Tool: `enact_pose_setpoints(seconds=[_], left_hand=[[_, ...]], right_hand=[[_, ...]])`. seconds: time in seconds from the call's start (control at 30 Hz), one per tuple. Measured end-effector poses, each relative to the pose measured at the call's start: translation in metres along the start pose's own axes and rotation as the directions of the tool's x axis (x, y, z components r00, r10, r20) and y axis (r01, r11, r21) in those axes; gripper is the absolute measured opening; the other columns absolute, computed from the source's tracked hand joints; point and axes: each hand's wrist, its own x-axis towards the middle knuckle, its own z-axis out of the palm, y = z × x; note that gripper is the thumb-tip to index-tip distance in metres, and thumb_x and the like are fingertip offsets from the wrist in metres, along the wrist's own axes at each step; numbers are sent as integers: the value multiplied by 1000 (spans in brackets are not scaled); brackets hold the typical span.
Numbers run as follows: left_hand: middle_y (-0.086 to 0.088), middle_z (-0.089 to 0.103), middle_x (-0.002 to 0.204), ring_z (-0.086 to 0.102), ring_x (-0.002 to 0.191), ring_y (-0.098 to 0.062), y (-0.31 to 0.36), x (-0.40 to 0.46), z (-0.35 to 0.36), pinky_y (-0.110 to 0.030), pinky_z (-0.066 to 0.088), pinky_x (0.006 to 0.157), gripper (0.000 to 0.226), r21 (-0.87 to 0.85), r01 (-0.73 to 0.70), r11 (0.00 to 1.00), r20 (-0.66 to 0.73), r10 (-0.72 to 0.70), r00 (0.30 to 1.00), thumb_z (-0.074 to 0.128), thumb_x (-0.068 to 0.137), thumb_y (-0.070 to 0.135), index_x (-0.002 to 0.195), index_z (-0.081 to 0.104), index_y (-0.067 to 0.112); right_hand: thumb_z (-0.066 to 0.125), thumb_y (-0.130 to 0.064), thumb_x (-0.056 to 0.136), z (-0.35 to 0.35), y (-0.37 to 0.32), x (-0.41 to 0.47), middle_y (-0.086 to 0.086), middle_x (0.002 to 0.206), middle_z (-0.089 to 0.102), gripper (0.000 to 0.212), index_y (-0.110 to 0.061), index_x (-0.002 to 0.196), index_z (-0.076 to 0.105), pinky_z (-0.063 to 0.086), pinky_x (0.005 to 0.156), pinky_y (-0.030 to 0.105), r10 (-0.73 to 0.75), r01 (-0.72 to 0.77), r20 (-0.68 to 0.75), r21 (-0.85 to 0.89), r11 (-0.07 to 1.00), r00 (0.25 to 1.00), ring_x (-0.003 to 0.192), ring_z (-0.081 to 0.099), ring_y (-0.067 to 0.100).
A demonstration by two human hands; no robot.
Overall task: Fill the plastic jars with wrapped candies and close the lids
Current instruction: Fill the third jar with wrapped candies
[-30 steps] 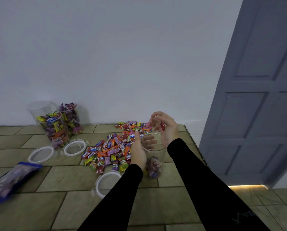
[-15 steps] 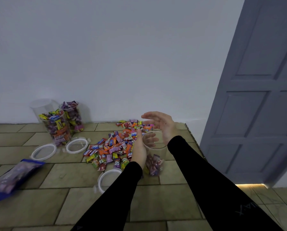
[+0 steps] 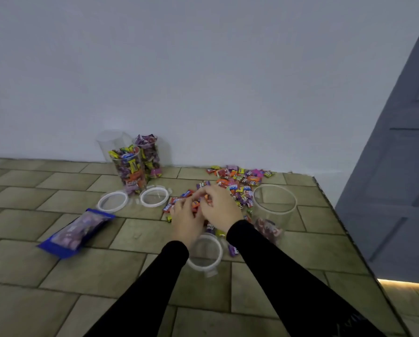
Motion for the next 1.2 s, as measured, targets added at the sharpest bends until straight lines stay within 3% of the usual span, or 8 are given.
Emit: enact_pose_setpoints(seconds=[0.13,0.23,0.43,0.57,0.67,0.8,1.0,1.2], left_hand=[[-7,25,154,21,140,-31,-16,-2,-11,-46,21,113,53,248,48,967,39,-60,997,42,94,51,143,39,30],[-5,10,160,10,145,-30,-21,0,-14,-50,14,114,57,328,39,944,126,-85,988,39,97,53,149,27,33],[-3,6,162,6,147,-28,-38,15,-14,-53,8,114,59,395,-64,916,260,-45,964,29,97,61,151,22,36],[-4,17,159,10,146,-28,-48,19,-11,-51,12,113,57,440,-129,889,264,9,965,30,97,61,149,27,37],[-4,31,150,15,143,-29,-52,27,-10,-46,19,111,56,443,-207,872,255,98,962,33,96,61,145,35,35],[-8,50,123,41,120,-29,-58,37,-11,-37,29,106,71,389,-323,863,233,247,941,22,84,69,132,54,27],[-7,58,113,52,105,-25,-63,42,-7,-35,40,92,39,277,-344,897,177,305,936,54,93,48,120,61,21],[-1,66,105,59,98,-18,-66,39,-8,-28,43,84,23,117,-366,923,144,349,926,58,95,37,109,62,20]], right_hand=[[42,-18,94,30,39,-10,1,123,53,26,-20,111,62,37,97,37,12,-20,-31,-299,954,999,113,46,22],[41,-17,96,36,52,-13,3,127,50,30,-20,119,60,33,101,37,5,-28,-61,-373,927,998,120,42,24],[33,-24,103,52,72,-10,7,145,35,33,-25,131,50,27,112,45,138,-135,-16,-370,919,990,140,25,28],[36,-34,102,52,76,-1,5,137,43,33,-20,123,57,30,108,46,116,-134,-71,-356,925,991,133,35,26],[37,-42,100,54,80,8,3,144,36,39,-24,133,48,24,111,47,187,-187,-40,-402,896,981,137,27,24],[35,-50,98,59,80,19,2,143,40,48,-28,140,40,26,105,43,241,-240,-63,-497,834,968,131,32,24],[36,-52,98,62,79,28,2,121,57,41,-26,124,55,36,90,40,250,-291,-149,-468,834,957,112,43,26],[33,-56,97,59,77,31,2,104,65,46,-20,105,60,34,89,41,286,-335,-194,-305,892,938,102,52,25]])
